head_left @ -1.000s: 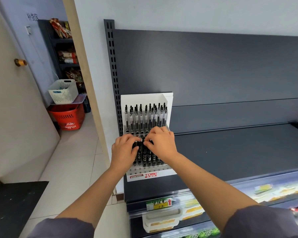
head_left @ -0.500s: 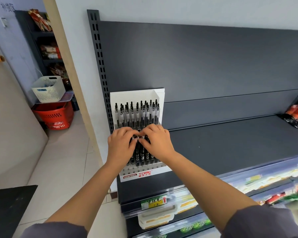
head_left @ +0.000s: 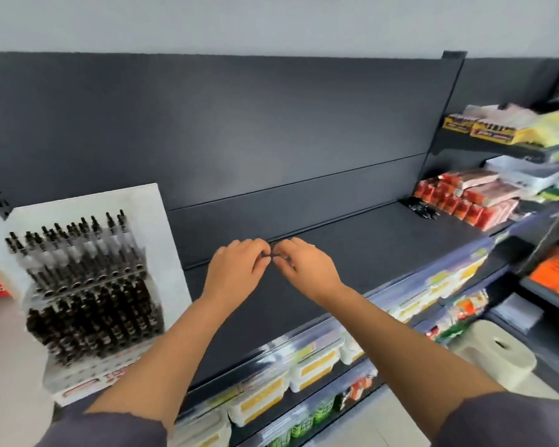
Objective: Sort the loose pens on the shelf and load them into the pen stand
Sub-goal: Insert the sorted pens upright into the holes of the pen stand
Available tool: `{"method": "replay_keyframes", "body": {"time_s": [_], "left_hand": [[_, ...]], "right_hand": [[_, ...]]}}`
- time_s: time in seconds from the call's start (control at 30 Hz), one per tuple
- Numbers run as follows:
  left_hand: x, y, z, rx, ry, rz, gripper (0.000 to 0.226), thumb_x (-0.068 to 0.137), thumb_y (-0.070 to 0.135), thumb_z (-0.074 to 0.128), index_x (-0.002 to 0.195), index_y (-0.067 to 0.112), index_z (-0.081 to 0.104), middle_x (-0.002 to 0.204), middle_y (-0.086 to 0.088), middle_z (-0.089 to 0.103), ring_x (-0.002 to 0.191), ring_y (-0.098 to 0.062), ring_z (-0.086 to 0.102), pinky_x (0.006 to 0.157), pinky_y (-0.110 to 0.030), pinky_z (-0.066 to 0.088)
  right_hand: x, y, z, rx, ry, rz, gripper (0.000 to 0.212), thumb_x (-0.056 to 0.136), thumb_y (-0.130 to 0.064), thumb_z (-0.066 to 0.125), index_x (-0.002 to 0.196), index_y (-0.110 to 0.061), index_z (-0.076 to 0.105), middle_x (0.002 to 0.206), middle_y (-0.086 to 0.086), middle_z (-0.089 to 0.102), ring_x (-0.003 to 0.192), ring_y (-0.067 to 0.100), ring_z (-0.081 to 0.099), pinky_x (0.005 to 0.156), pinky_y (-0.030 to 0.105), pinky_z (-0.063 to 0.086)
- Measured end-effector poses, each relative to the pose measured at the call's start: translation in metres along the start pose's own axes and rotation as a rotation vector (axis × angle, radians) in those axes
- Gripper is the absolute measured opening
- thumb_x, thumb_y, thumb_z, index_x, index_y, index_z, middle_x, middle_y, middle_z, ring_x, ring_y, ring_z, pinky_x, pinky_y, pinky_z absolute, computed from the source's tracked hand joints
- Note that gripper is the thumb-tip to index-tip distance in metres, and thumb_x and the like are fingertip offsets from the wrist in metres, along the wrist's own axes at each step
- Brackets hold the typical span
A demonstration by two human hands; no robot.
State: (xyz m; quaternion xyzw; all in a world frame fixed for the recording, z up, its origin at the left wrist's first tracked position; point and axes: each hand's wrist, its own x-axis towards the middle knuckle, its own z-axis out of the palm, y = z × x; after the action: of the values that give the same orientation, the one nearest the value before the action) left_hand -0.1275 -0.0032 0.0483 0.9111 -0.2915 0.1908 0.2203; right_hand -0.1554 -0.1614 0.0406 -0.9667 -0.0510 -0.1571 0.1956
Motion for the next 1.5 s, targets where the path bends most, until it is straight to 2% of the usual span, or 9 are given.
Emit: {"method": "replay_keyframes", "body": {"time_s": [0.33, 0.7, 0.93, 1.03, 1.23, 1.5], "left_hand": [[0.101, 0.134, 0.118, -0.097, -0.167, 0.148, 0.012, 0.093, 0.030, 0.051, 0.103, 0.026, 0.057, 0.086, 0.010, 0.062, 0.082, -0.016, 0.052, 0.078, -0.032, 0.041], [0.240, 0.179, 0.257, -0.168, -0.312, 0.181, 0.016, 0.094, 0.031, 0.049, 0.107, 0.028, 0.057, 0.089, 0.013, 0.060, 0.083, -0.011, 0.049, 0.081, -0.029, 0.041], [0.334, 0.211, 0.334, -0.164, -0.448, 0.191, 0.025, 0.094, 0.031, 0.048, 0.118, 0.028, 0.053, 0.108, 0.009, 0.059, 0.098, -0.015, 0.052, 0.085, -0.031, 0.041], [0.357, 0.221, 0.365, -0.130, -0.530, 0.172, 0.031, 0.094, 0.033, 0.047, 0.126, 0.030, 0.049, 0.121, 0.008, 0.054, 0.110, -0.016, 0.049, 0.092, -0.033, 0.038], [0.402, 0.237, 0.431, -0.079, -0.645, 0.066, 0.041, 0.094, 0.034, 0.048, 0.134, 0.033, 0.040, 0.135, 0.004, 0.045, 0.121, -0.019, 0.044, 0.097, -0.036, 0.038], [0.445, 0.272, 0.497, -0.042, -0.725, -0.157, 0.048, 0.094, 0.035, 0.047, 0.140, 0.035, 0.031, 0.135, -0.001, 0.039, 0.124, -0.023, 0.038, 0.100, -0.039, 0.039]], "right_hand": [[-0.028, 0.191, -0.083, -0.075, 0.020, 0.257, 0.025, 0.098, -0.034, 0.044, 0.114, -0.023, 0.059, 0.107, -0.002, 0.061, 0.102, 0.020, 0.055, 0.079, 0.035, 0.050], [0.034, 0.364, -0.102, -0.084, -0.010, 0.481, 0.025, 0.098, -0.031, 0.045, 0.115, -0.022, 0.061, 0.111, -0.001, 0.059, 0.102, 0.022, 0.056, 0.078, 0.033, 0.049], [0.082, 0.468, -0.119, -0.074, -0.048, 0.606, 0.026, 0.098, -0.027, 0.045, 0.117, -0.019, 0.060, 0.118, 0.005, 0.057, 0.105, 0.027, 0.057, 0.083, 0.039, 0.050], [0.098, 0.509, -0.118, -0.031, -0.054, 0.630, 0.026, 0.098, -0.023, 0.045, 0.117, -0.016, 0.060, 0.120, 0.008, 0.056, 0.110, 0.029, 0.055, 0.082, 0.040, 0.050], [0.144, 0.593, -0.111, 0.029, -0.093, 0.601, 0.027, 0.095, -0.018, 0.045, 0.117, -0.012, 0.061, 0.116, 0.010, 0.058, 0.101, 0.030, 0.058, 0.081, 0.040, 0.050], [0.201, 0.679, -0.098, 0.069, -0.265, 0.554, 0.030, 0.092, -0.016, 0.049, 0.119, -0.012, 0.060, 0.120, 0.016, 0.059, 0.106, 0.034, 0.059, 0.087, 0.040, 0.050]]}}
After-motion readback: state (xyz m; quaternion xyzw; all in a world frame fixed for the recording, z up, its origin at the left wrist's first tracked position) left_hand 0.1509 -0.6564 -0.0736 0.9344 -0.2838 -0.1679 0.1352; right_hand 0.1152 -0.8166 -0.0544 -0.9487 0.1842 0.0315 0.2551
